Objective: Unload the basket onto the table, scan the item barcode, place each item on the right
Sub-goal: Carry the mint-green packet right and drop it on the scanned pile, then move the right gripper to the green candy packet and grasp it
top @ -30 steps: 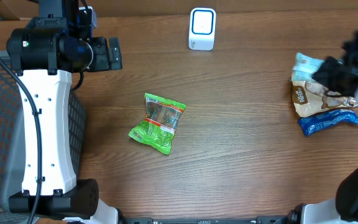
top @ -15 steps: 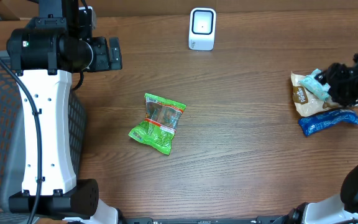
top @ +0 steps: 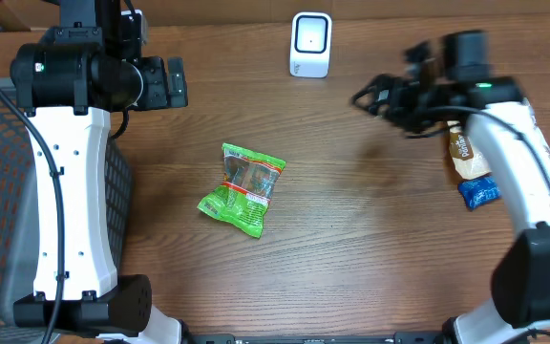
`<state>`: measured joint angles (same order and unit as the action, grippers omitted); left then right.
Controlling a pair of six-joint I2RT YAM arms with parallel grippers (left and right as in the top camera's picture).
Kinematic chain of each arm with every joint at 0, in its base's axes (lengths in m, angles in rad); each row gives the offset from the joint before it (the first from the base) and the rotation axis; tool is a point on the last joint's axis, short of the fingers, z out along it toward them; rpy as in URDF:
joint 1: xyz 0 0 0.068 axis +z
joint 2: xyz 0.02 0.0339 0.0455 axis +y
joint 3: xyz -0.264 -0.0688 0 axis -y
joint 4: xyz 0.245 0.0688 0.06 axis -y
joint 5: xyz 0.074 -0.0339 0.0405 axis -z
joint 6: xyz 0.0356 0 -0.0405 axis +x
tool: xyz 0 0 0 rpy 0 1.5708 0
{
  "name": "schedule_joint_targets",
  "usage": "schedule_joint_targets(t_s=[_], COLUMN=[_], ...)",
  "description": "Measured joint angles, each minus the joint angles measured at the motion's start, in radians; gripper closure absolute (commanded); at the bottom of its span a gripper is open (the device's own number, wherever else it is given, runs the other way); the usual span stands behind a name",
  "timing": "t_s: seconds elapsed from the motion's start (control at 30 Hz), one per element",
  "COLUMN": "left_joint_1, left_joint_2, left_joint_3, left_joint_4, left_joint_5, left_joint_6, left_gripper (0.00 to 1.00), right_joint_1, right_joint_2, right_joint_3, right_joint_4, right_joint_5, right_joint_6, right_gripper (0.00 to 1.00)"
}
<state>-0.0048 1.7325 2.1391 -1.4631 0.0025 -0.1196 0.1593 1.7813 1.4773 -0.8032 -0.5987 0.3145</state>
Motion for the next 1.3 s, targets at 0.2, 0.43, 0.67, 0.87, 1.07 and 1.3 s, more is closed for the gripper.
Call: schedule_joint_targets(t_s=[0.2, 0.43, 0.67, 0.87, 1.07, 1.3], left_joint_1=[0.000, 0.000, 0.000, 0.000, 0.000, 0.000], left_joint_2=[0.000, 0.000, 0.000, 0.000, 0.000, 0.000], left_joint_3=[0.000, 0.000, 0.000, 0.000, 0.000, 0.000], left_joint_4=[0.000, 0.000, 0.000, 0.000, 0.000, 0.000], left_joint_5=[0.000, 0.000, 0.000, 0.000, 0.000, 0.000], left_joint_6=[0.000, 0.000, 0.000, 0.000, 0.000, 0.000], left_gripper=[0.00, 0.00, 0.00, 0.00, 0.00, 0.00], right_joint_1=[0.203, 0.366, 0.443, 0.499, 0.549, 0.544], right_joint_2=[0.149, 0.264, 0.266, 0.336, 0.419, 0.420], right_joint_3=[0.000, 0.000, 0.000, 0.001, 0.003, 0.023], right_joint_4=[0.108, 0.349, 0.429, 0.447, 0.441, 0.335], right_joint_5=[0.079, 0.097, 0.121, 0.150, 0.140, 0.123], right_joint_6=[0.166, 0.282, 0.294, 0.296, 0.303, 0.230], right_gripper=[0.67, 0.96, 0.96, 0.96, 0.96, 0.90])
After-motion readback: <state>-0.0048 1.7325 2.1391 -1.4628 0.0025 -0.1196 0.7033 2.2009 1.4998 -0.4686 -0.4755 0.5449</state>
